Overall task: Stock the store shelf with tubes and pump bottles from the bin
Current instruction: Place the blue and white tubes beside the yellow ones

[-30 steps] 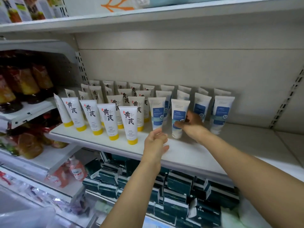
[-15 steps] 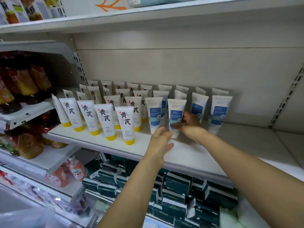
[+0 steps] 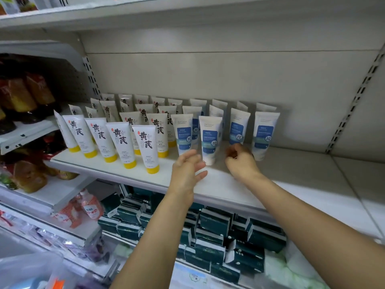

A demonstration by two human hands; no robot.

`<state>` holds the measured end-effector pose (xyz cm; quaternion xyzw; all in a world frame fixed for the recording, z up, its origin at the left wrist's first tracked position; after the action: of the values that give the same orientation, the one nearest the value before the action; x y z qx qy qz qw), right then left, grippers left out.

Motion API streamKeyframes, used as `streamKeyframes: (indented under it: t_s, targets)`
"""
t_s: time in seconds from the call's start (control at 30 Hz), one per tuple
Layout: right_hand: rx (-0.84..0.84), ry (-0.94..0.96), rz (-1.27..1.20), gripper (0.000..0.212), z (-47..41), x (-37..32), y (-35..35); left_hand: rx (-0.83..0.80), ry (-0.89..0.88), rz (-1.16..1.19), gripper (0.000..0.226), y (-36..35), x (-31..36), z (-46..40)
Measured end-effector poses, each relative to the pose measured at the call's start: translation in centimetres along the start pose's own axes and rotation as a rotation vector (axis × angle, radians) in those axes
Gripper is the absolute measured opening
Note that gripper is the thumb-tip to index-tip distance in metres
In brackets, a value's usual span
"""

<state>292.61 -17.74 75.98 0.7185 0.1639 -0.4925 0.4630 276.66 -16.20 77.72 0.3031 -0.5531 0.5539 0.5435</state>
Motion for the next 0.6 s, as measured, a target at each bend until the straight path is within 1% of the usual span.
streamKeyframes:
  t_s: [0.1, 0.23, 0.33, 0.4, 0.5, 0.6]
  targets:
    - [-0.003, 0.021, -0.101, 0.01, 2.0, -0.2, 0.1, 0.059, -0.043, 0.081, 0.019, 1.0, -0.1, 1.3]
    - [-0.044, 0.139, -0.183, 0.018, 4.5, -1.8, -0.6, 0.145, -0.059, 0.124, 0.016, 2.8, -0.4, 2.8]
    - [-0.12, 0.276, -0.255, 0.021, 6.0, -3.4, -1.7, 0.185, -0.041, 0.154, 0.015, 4.2, -0.3, 3.7]
    - [-0.172, 0.333, -0.29, 0.021, 6.9, -4.3, -3.1, 0.203, -0.037, 0.171, 0.017, 5.6, -0.4, 4.2]
    - [-0.251, 0.375, -0.317, 0.027, 8.3, -5.2, -5.5, 0.254, -0.042, 0.19, 0.019, 8.1, -0.8, 4.8]
    - [-0.348, 0.363, -0.332, 0.031, 9.4, -6.0, -8.0, 0.32, -0.043, 0.194, 0.019, 11.0, -1.2, 5.3]
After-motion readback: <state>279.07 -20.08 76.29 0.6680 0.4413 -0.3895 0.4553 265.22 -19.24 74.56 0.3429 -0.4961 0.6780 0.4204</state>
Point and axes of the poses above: each hand's wrist, its own z-axis away from the middle knuckle, its own y-axis out of the back of the hand, x = y × z, the point moved 1 cm from there along -z, towards the middle knuckle, and after that the axes turned 2 degrees about -z, right-handed, at the moved point
